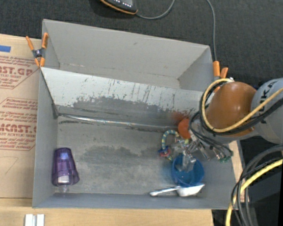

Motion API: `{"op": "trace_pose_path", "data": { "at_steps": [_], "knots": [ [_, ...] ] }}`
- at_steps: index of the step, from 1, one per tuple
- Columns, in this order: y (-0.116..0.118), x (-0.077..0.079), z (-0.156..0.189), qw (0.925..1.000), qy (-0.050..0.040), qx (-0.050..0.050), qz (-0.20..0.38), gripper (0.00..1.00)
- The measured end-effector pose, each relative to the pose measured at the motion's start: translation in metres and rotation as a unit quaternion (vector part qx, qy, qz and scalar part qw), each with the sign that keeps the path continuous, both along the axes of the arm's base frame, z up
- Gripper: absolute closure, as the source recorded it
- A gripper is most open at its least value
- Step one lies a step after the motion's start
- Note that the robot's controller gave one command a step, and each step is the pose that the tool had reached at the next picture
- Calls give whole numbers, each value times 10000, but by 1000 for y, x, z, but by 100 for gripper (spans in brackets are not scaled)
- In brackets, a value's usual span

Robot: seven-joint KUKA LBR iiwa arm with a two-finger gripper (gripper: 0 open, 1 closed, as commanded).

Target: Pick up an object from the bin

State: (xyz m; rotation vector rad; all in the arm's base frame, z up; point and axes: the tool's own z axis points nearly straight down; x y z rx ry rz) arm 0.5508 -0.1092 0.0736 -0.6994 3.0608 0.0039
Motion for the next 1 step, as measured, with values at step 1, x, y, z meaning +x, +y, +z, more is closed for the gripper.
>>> {"op": "trace_pose_path", "data": {
  "at_steps": [1],
  "knots": [
    [1,-2,12,10000,30,8,1,100]
  ]
}}
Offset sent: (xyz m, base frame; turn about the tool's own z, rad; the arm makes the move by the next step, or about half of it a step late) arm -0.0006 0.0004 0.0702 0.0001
